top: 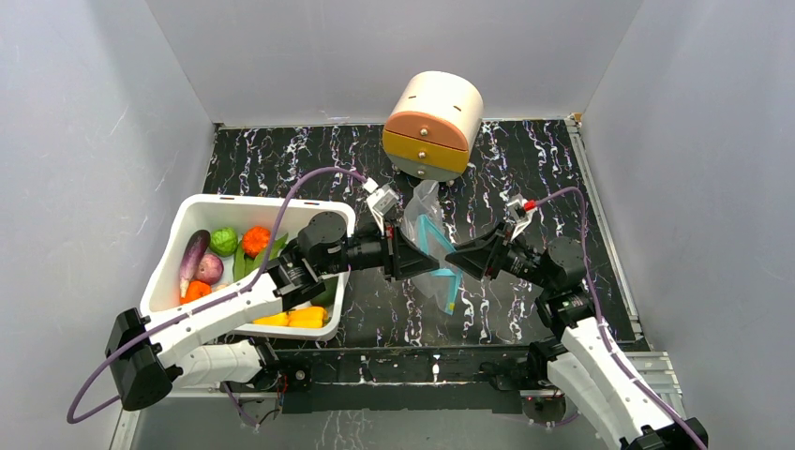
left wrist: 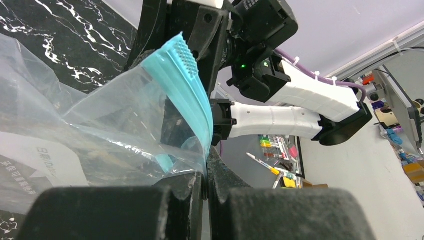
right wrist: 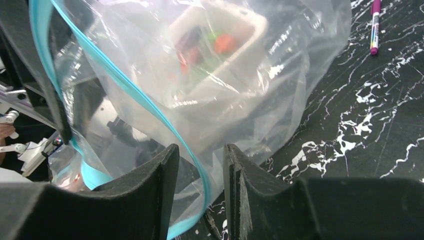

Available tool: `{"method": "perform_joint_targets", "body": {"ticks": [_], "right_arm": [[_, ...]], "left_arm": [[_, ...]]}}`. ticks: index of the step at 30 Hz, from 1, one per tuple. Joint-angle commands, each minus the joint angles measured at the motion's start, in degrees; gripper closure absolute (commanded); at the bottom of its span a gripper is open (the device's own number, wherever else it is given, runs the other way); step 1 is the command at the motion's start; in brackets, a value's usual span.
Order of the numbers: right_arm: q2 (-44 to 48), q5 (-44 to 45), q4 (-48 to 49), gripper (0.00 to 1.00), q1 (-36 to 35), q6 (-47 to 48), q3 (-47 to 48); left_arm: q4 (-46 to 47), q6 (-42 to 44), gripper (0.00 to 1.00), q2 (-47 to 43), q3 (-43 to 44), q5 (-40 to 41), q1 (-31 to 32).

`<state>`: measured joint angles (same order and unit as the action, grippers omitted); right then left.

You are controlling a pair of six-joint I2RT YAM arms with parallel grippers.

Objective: Place the food in the zip-top bag and seal the zipper
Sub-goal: Zip the zipper food storage bag.

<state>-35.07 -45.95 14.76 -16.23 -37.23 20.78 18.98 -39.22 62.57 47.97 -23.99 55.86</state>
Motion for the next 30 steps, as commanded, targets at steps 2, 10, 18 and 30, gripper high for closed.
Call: {"method": "perform_joint_targets", "body": {"ticks": [2, 10, 18, 30], "right_arm": [[-0.87, 0.84, 7.13, 0.7, -1.1, -1.2, 1.46], [0.62, 4.34, -2.15, 1.0, -1.5, 0.79, 6.6], [-4.02, 20.35, -32.34, 1.0, -1.59, -5.11, 24.02], [-7.74, 22.56, -34.6, 1.0, -2.07, -6.04, 29.13]], "left_arm": [[-0.18, 0.07, 1.0, 0.45, 2.33, -2.08, 0.23], [-10.88, 4.83, 0.71, -2.21, 5.69, 5.13, 0.24], [-24.43, 11.42, 0.27, -7.93, 9.49, 24.34, 0.22], [-22.16, 13.61, 0.18, -2.67, 13.28, 25.3, 0.29]]}}
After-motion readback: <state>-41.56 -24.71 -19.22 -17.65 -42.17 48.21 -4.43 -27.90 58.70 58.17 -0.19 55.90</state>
